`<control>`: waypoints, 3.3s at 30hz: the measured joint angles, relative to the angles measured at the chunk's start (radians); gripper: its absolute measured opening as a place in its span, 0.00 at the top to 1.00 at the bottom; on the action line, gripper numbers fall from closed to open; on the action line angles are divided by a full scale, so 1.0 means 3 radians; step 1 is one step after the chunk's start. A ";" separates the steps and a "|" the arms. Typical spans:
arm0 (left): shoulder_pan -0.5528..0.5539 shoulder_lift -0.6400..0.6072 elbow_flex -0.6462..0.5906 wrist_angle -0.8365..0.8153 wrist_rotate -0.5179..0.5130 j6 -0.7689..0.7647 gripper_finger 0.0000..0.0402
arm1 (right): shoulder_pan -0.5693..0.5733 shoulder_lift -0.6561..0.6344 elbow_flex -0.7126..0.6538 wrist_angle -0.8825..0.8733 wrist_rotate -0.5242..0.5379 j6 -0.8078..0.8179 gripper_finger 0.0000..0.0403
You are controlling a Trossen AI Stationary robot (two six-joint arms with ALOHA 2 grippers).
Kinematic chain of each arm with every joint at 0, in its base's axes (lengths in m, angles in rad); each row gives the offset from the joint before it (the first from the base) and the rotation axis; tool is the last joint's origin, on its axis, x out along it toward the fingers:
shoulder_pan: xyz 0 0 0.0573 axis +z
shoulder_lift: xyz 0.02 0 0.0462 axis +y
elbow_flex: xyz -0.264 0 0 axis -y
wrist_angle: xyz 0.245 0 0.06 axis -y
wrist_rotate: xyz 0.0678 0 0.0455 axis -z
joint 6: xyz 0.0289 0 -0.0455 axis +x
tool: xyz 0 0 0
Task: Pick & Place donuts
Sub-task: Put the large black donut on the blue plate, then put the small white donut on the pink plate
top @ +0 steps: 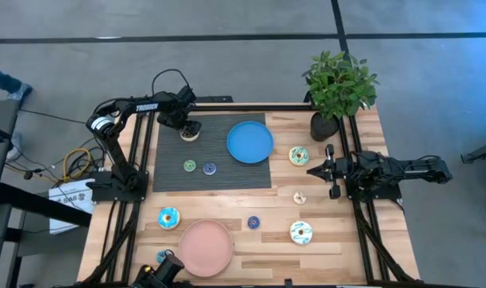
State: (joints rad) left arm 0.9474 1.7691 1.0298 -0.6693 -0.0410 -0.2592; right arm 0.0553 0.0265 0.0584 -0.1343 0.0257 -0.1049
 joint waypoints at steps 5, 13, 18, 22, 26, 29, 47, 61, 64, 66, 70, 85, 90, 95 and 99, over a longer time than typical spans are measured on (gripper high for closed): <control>0.0000 0.0000 0.0000 0.0070 -0.0004 0.0000 0.42 | 0.0000 0.0000 0.0000 -0.0001 0.0000 -0.0001 1.00; 0.0000 0.0000 0.0000 0.0111 -0.0005 0.0000 0.47 | 0.0000 0.0000 0.0000 0.0000 0.0000 0.0000 1.00; 0.0000 0.0000 0.0000 0.0111 0.0004 0.0000 0.48 | 0.0001 0.0000 0.0001 0.0001 0.0000 -0.0001 1.00; 0.0000 0.0000 0.0000 0.0110 0.0010 0.0000 0.48 | 0.0000 0.0000 0.0000 0.0000 0.0000 0.0000 1.00; 0.0000 0.0000 0.0001 0.0109 0.0010 -0.0011 0.48 | 0.0000 0.0000 0.0000 0.0001 0.0000 0.0000 1.00; -0.0001 0.0000 0.0026 0.0082 0.0015 -0.0031 0.48 | 0.0000 0.0001 -0.0001 0.0000 0.0000 0.0000 1.00; -0.0588 -0.0004 0.0824 -0.0313 0.0062 -0.0089 0.48 | 0.0001 0.0000 -0.0001 -0.0001 0.0000 -0.0001 1.00; -0.1390 0.0437 0.1865 0.0017 -0.0117 -0.0375 0.48 | -0.0001 0.0001 0.0000 0.0000 0.0000 -0.0001 1.00; -0.1445 0.0789 0.2277 -0.0202 -0.0058 -0.0376 0.48 | 0.0006 0.0001 0.0000 -0.0001 -0.0003 -0.0001 1.00; -0.1473 0.1019 0.2538 -0.0341 -0.0036 -0.0376 0.48 | 0.0007 0.0001 0.0000 0.0000 -0.0006 -0.0001 1.00; -0.1508 0.1404 0.2884 -0.0613 0.0127 -0.0375 0.48 | 0.0007 0.0001 -0.0001 -0.0001 -0.0015 0.0000 1.00; -0.1541 0.1695 0.2955 -0.0654 0.0238 -0.0368 0.46 | 0.0007 0.0001 -0.0001 0.0012 -0.0004 -0.0001 1.00; -0.1511 0.1695 0.2955 -0.0669 0.0202 -0.0313 0.43 | 0.0007 0.0001 -0.0001 0.0013 -0.0005 -0.0001 1.00; -0.1484 0.1695 0.2955 -0.0669 0.0178 -0.0295 0.40 | 0.0007 0.0001 -0.0001 0.0015 -0.0004 -0.0001 1.00; -0.1473 0.1694 0.2955 -0.0669 0.0181 -0.0285 0.39 | 0.0006 0.0001 -0.0002 0.0018 -0.0005 -0.0001 1.00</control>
State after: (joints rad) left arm 0.5056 2.2773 1.9163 -0.8700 0.0132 -0.3447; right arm 0.0572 0.0267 0.0578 -0.1287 0.0242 -0.1051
